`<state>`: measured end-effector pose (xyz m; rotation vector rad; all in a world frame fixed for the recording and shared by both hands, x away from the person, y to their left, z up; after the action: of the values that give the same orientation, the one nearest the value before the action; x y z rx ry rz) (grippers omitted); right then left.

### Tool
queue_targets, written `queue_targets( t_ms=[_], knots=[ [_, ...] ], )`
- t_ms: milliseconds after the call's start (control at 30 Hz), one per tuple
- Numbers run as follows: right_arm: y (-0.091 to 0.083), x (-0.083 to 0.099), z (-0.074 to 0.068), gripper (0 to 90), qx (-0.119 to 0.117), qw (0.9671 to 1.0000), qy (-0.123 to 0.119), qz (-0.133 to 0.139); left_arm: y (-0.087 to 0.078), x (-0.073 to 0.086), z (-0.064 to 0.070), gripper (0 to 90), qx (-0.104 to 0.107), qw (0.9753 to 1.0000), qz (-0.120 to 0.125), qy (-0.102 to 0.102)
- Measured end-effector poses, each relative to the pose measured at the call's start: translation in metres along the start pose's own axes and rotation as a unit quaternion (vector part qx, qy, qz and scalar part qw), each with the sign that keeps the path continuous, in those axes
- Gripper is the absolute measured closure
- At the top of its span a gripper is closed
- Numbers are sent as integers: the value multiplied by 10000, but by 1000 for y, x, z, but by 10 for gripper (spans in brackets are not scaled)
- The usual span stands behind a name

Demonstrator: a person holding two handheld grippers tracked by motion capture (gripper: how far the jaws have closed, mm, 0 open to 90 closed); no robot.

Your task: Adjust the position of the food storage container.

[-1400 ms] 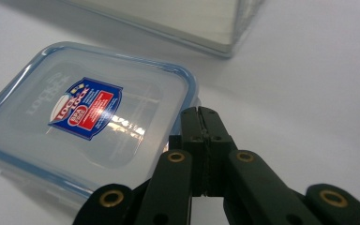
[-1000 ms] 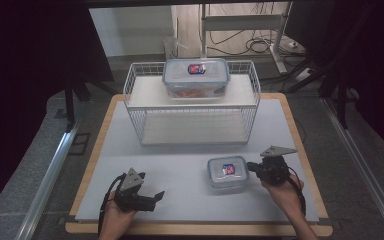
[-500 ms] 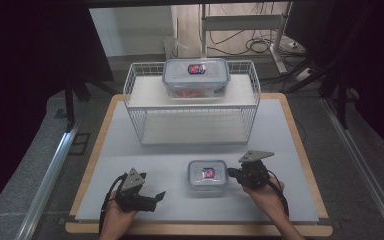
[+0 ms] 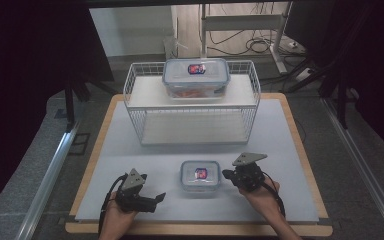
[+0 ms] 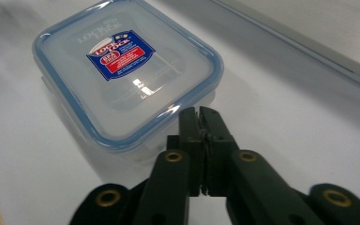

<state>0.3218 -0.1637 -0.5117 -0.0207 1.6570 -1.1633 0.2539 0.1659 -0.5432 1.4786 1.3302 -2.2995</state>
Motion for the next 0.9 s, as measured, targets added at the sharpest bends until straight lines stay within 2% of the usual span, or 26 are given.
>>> queue_targets(
  t_ms=[200, 333, 433, 467, 500, 900],
  knots=[
    [-12, 4, 3, 722, 107, 9998, -59, 124, -2, 1, -1, 72, 19, 10000, -28, -28],
    [-17, 9, 8, 591, 150, 9997, 54, 193, -1, 2, 0, 84, 64, 9999, -100, 1],
    [-19, 11, 12, 513, 172, 9995, 144, 227, 1, 2, 3, 85, 62, 9998, -169, 77],
    [-19, 11, 12, 513, 172, 9995, 144, 227, 1, 2, 3, 85, 62, 9998, -169, 77],
    [-20, 13, 13, 461, 180, 9993, 192, 255, 2, 2, 4, 84, 68, 9997, -198, 109],
    [-15, 20, 20, 170, 154, 9991, 228, 329, 3, 3, 4, 85, 69, 9996, -257, 135]
  ],
)
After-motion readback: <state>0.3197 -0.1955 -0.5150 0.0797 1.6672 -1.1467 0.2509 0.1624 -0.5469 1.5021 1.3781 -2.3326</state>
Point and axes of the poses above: each handheld gripper's, and its own axes: y roughly forward along the jaws, x roughly out of its underside, z roughly to its right, the point moved 3 cm from there along y, roughly forward along the jaws, and after that the axes turned 5 degrees about x, right-handed, at the moved point
